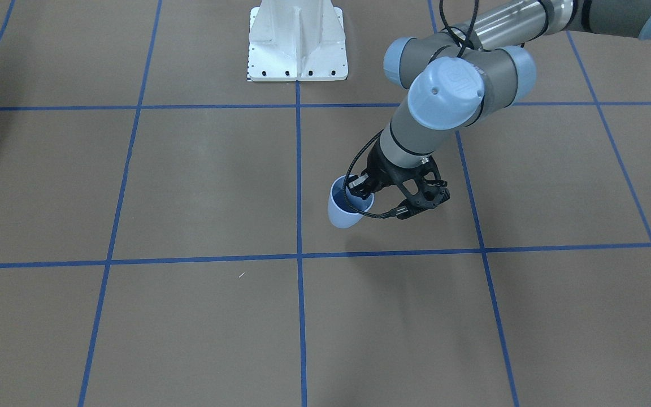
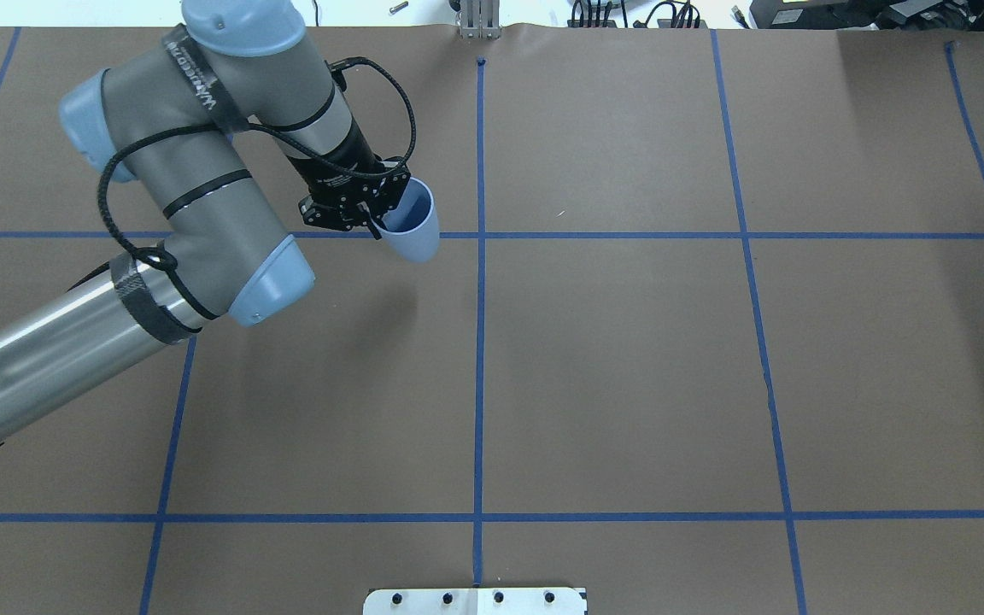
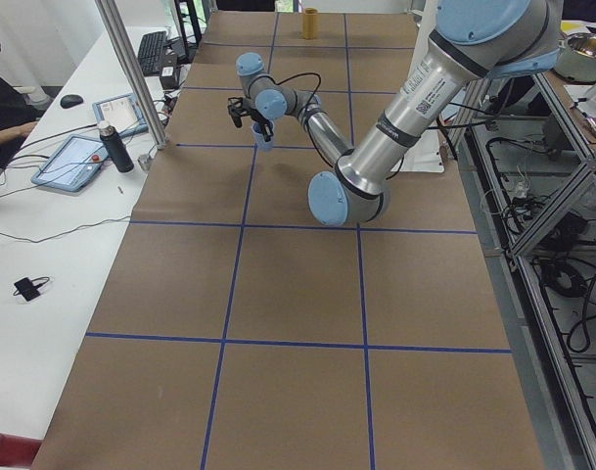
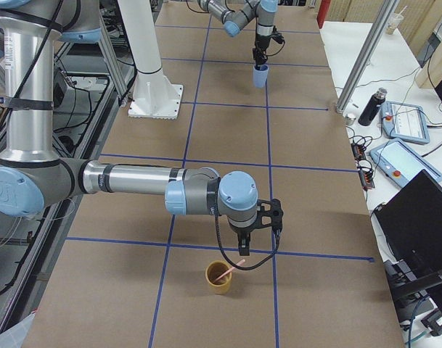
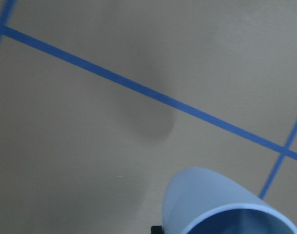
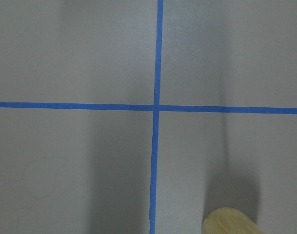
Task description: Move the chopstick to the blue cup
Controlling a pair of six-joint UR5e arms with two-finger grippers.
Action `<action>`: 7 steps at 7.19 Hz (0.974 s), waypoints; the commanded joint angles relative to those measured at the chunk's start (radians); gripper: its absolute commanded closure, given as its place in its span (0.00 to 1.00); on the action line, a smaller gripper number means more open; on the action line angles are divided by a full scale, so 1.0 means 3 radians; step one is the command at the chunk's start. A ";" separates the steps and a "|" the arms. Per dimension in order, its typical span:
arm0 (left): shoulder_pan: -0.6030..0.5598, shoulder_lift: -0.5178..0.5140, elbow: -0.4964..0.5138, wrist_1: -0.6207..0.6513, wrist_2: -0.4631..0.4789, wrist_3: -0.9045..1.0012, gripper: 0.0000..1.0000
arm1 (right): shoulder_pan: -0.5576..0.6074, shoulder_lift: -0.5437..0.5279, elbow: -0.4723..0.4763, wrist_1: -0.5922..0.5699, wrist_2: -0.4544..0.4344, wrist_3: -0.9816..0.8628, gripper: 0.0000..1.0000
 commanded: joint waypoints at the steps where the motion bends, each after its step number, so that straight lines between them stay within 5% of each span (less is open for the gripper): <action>1: 0.0143 -0.0343 0.0398 0.0042 0.0236 -0.0005 1.00 | 0.0000 0.0005 0.0002 -0.0003 0.0000 0.0000 0.00; 6: 0.0450 -0.0426 0.0482 0.0032 0.0354 -0.0005 1.00 | 0.0000 0.0005 0.0002 -0.0013 0.0021 0.0000 0.00; 7: 0.0466 -0.0422 0.0487 0.0032 0.0364 -0.0005 0.94 | 0.0000 0.0005 0.0002 -0.0013 0.0021 0.0000 0.00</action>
